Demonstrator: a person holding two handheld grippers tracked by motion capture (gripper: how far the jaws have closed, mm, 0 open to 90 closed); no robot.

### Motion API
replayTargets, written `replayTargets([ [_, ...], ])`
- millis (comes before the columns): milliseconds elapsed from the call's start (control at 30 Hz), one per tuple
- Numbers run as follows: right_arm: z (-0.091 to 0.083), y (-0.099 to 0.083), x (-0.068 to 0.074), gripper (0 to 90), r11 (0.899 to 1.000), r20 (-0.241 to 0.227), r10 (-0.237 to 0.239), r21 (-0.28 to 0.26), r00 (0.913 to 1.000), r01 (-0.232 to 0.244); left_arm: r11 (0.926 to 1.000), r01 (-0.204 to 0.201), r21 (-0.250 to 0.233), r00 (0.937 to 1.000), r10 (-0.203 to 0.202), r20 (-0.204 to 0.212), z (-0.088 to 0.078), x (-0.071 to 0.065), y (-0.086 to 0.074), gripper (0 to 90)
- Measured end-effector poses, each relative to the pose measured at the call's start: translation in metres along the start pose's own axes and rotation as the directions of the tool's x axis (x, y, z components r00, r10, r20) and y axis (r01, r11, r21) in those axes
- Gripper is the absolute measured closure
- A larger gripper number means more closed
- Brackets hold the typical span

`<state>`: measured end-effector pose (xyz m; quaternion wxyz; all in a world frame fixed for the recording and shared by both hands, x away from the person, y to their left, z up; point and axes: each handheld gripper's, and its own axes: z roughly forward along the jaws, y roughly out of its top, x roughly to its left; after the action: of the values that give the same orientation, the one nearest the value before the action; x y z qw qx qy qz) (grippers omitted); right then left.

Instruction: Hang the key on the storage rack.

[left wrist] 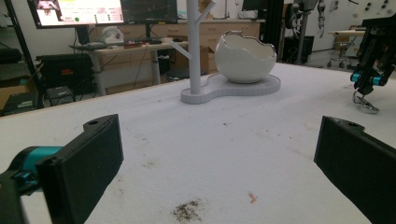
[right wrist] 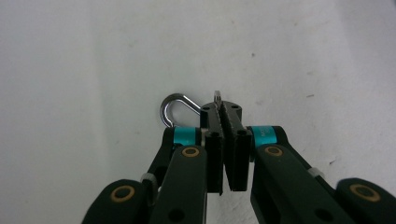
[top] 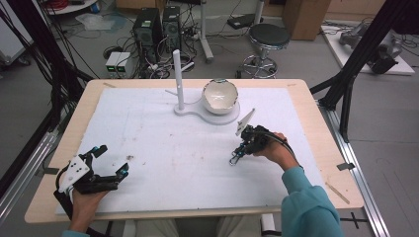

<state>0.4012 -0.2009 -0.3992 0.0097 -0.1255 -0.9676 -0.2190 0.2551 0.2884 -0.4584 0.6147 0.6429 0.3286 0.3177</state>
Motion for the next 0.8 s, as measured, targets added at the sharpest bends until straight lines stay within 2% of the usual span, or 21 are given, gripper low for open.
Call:
replayTargets([
  [33,-0.003,0.000,0.001,88.5,1.000,0.001,0.015,-0.024,0.9999,-0.015,1.0000,0.002,0.000,1.0000,-0.002,0.000,0.000,0.000,0.000,1.7],
  [133,-0.007,0.000,0.002,88.7,0.999,0.001,0.028,-0.045,0.9996,-0.028,0.9999,0.010,-0.003,0.9999,-0.010,-0.002,0.000,0.001,0.000,1.7],
  [167,-0.011,-0.001,0.003,88.7,0.996,-0.011,0.039,-0.083,0.9992,-0.039,0.9999,0.012,-0.003,0.9999,-0.012,0.000,0.000,0.001,0.000,1.7],
  [200,-0.011,-0.001,0.003,88.7,0.996,-0.011,0.039,-0.083,0.9992,-0.039,0.9999,0.016,-0.003,0.9999,-0.016,0.003,0.000,0.002,0.000,1.7],
  [233,-0.015,0.000,0.003,88.7,0.991,-0.020,0.032,-0.127,0.9993,-0.034,0.9996,0.029,0.006,0.9995,-0.029,0.011,0.001,0.003,0.001,1.7],
  [267,-0.015,0.000,0.003,88.7,0.991,-0.020,0.032,-0.127,0.9993,-0.034,0.9996,0.029,0.006,0.9995,-0.029,0.011,0.001,0.003,0.001,1.7],
  [300,-0.019,0.002,0.004,88.7,0.987,-0.034,0.035,-0.157,0.9988,-0.040,0.9986,0.051,0.016,0.9982,-0.052,0.031,0.004,0.004,0.003,1.7],
  [400,-0.022,0.004,0.006,88.7,0.981,-0.043,0.028,-0.188,0.9987,-0.035,0.9991,0.038,0.021,0.9983,-0.039,0.044,0.006,0.003,0.007,1.7],
  [433,-0.025,0.007,0.008,88.7,0.975,-0.036,0.028,-0.220,0.9990,-0.036,0.9996,0.017,0.021,0.9987,-0.018,0.048,0.008,0.002,0.012,1.7],
  [467,-0.025,0.007,0.008,88.7,0.975,-0.036,0.028,-0.220,0.9990,-0.036,0.9998,0.010,0.016,0.9982,-0.011,0.059,0.009,0.002,0.016,1.7],
  [500,-0.029,0.010,0.009,88.7,0.963,-0.042,0.030,-0.268,0.9987,-0.041,0.9998,0.020,0.010,0.9963,-0.020,0.083,0.010,0.002,0.020,1.7],
  [533,-0.029,0.010,0.009,88.7,0.963,-0.042,0.030,-0.268,0.9987,-0.041,0.9998,0.014,0.016,0.9941,-0.016,0.107,0.011,0.003,0.025,1.7],
  [567,-0.032,0.013,0.009,88.7,0.944,-0.051,0.020,-0.327,0.9985,-0.036,0.9993,-0.001,0.038,0.9890,-0.004,0.148,0.015,0.004,0.036,1.7],
  [600,-0.032,0.013,0.009,88.7,0.944,-0.051,0.020,-0.327,0.9985,-0.036,0.9993,-0.001,0.038,0.9890,-0.004,0.148,0.015,0.004,0.036,1.7],
  [633,-0.036,0.018,0.011,88.7,0.929,-0.056,0.008,-0.369,0.9984,-0.028,0.9989,-0.009,0.045,0.9864,0.002,0.165,0.017,0.005,0.041,1.7],
  [667,-0.036,0.018,0.011,88.7,0.929,-0.056,0.008,-0.369,0.9984,-0.028,0.9986,-0.017,0.051,0.9834,0.007,0.182,0.018,0.006,0.047,1.7],
  [700,-0.039,0.023,0.014,88.7,0.913,-0.065,-0.002,-0.407,0.9979,-0.025,0.9985,-0.016,0.052,0.9796,0.005,0.201,0.020,0.007,0.052,1.7],
  [733,-0.039,0.023,0.014,88.7,0.913,-0.065,-0.002,-0.407,0.9979,-0.025,0.9982,-0.017,0.057,0.9764,0.004,0.216,0.021,0.007,0.057,1.7],
  [767,-0.041,0.029,0.016,88.7,0.898,-0.067,-0.025,-0.440,0.9975,-0.007,0.9974,-0.026,0.067,0.9721,0.009,0.234,0.023,0.008,0.064,1.7],
  [800,-0.041,0.029,0.016,88.7,0.898,-0.067,-0.025,-0.440,0.9975,-0.007,0.9965,-0.038,0.074,0.9691,0.018,0.246,0.025,0.009,0.070,1.7],
])
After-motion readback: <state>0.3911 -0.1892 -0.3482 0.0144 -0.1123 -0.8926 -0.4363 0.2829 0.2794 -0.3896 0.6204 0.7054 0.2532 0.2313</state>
